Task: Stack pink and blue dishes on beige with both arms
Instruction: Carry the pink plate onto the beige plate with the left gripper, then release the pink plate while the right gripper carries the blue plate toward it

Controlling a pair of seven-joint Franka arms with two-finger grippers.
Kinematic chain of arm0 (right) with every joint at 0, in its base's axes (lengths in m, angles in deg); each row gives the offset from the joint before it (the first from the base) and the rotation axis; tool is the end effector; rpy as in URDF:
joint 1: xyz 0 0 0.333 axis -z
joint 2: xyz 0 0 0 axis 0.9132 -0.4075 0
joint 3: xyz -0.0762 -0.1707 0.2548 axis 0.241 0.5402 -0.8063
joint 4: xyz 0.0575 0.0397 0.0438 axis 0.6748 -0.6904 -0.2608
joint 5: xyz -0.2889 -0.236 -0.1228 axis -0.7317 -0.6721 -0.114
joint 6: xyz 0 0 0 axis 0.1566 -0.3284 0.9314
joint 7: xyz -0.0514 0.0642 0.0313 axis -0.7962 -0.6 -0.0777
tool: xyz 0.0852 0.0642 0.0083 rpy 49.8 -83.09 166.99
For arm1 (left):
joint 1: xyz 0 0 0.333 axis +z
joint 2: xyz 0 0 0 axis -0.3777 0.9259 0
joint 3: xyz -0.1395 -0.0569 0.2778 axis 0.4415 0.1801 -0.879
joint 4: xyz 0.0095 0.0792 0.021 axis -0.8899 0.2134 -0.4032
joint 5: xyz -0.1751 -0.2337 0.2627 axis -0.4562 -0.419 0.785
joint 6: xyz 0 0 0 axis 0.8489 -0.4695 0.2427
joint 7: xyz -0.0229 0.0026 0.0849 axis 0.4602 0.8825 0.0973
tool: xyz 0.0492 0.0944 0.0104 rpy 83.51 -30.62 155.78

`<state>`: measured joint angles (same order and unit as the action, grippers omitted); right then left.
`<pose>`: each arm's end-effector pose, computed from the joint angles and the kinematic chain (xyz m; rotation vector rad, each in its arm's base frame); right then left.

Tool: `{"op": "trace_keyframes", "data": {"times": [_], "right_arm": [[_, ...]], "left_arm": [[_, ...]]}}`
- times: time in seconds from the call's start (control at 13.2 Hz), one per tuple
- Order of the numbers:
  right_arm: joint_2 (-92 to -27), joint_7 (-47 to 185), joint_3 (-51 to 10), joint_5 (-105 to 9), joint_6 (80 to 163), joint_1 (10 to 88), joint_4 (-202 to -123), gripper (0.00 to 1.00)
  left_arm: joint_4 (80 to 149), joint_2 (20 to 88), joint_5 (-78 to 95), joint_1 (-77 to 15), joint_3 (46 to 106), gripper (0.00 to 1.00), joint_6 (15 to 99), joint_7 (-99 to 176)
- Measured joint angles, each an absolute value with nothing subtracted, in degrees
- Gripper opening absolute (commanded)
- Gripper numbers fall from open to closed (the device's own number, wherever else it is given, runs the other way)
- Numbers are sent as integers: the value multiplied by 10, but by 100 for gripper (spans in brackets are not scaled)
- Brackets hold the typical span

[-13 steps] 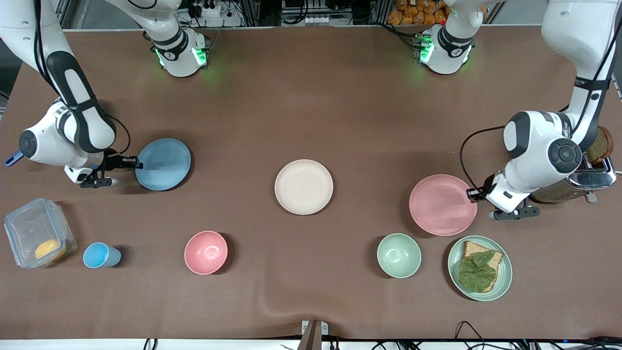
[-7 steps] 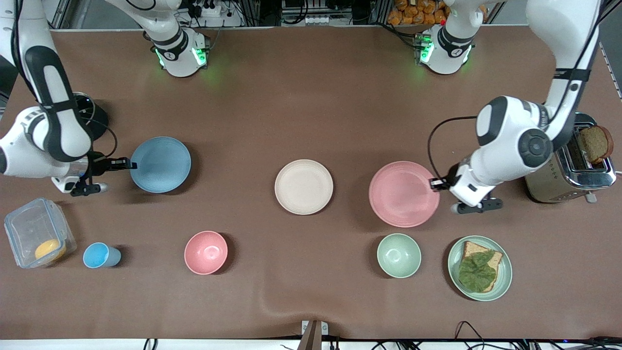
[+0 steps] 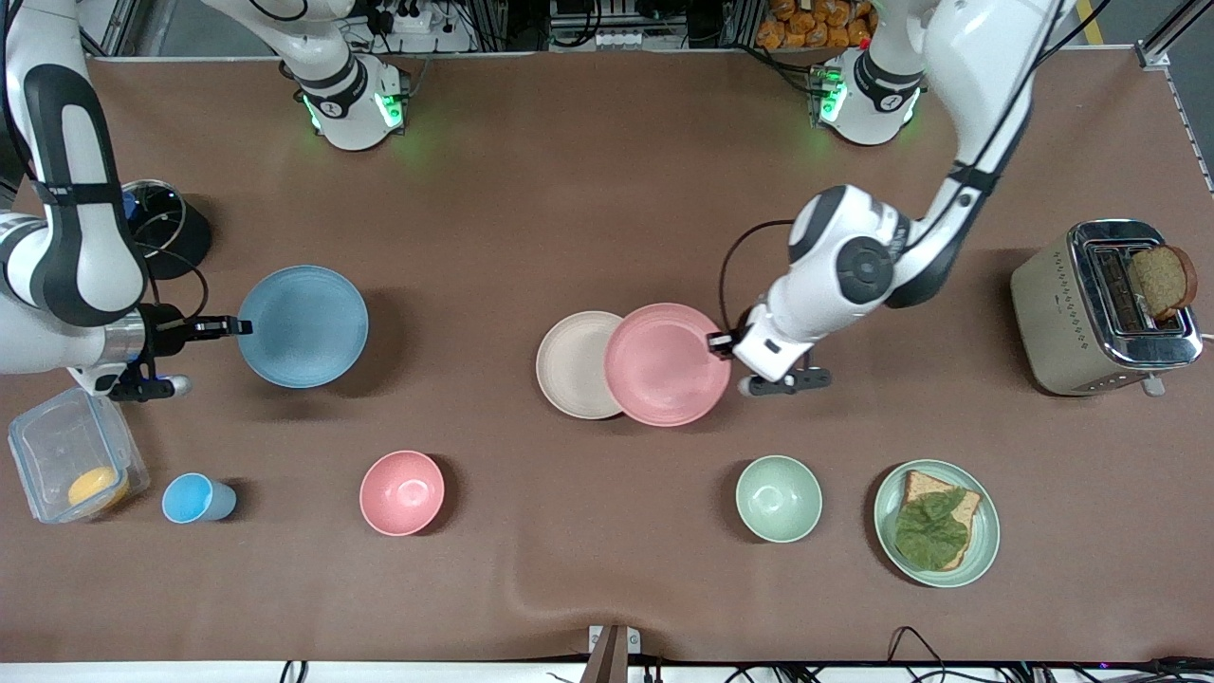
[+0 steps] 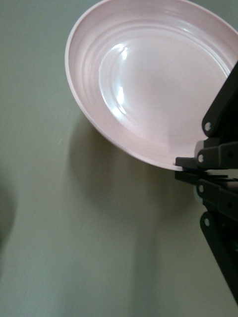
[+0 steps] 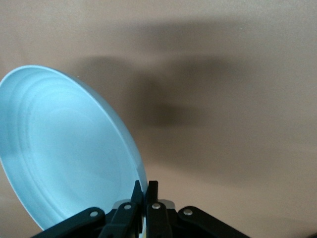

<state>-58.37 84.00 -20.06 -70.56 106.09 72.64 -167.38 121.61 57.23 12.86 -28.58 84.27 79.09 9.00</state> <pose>0.5792 -0.1052 0.3032 -2.7840 -0.0377 0.5304 0.5563 -0.3345 0.2827 2.8478 0.2517 -0.0985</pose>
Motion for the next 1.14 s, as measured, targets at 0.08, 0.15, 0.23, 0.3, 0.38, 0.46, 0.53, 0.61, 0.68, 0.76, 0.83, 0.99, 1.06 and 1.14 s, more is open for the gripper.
{"op": "trace_keyframes", "data": {"times": [0.08, 0.15, 0.23, 0.3, 0.38, 0.46, 0.53, 0.61, 0.68, 0.76, 0.83, 0.99, 1.06, 1.14], "right_arm": [[-584, 839, -201, -706, 1061, 726, -1674, 0], [-585, 836, -201, -706, 1060, 724, -1673, 0], [-586, 829, -201, -706, 1056, 722, -1671, 0], [-586, 819, -201, -706, 1049, 719, -1666, 0], [-587, 808, -202, -706, 1040, 715, -1660, 0], [-587, 793, -202, -706, 1033, 708, -1655, 0], [-587, 776, -202, -706, 1028, 699, -1650, 0], [-587, 762, -203, -706, 1022, 689, -1645, 0], [-587, 743, -203, -706, 1015, 677, -1640, 0], [-587, 723, -204, -706, 1009, 665, -1636, 0], [-587, 703, -205, -706, 1005, 651, -1633, 0], [-587, 669, -205, -706, 1002, 626, -1626, 0], [-587, 659, -206, -706, 1001, 617, -1624, 0], [-587, 651, -206, -706, 1000, 608, -1622, 0]], "left_arm": [[1216, 590, 129, -301, 842, 0, 822, 73], [1216, 606, 129, -314, 842, 0, 852, 52], [1215, 620, 129, -327, 841, 0, 875, 30], [1214, 630, 129, -337, 840, 0, 886, 16], [1213, 636, 129, -346, 840, 0, 891, 9], [1212, 638, 129, -352, 839, 0, 895, 3], [1212, 641, 129, -356, 839, 0, 898, -1], [1212, 643, 129, -357, 838, 0, 900, -1], [1212, 645, 129, -358, 838, 0, 901, -1], [1212, 648, 129, -359, 838, 0, 902, -1], [1212, 651, 129, -362, 838, 0, 903, -1], [1212, 659, 129, -371, 835, 0, 909, -1], [1212, 661, 129, -377, 830, 0, 911, -1], [1212, 663, 129, -386, 822, 0, 911, -1]]}}
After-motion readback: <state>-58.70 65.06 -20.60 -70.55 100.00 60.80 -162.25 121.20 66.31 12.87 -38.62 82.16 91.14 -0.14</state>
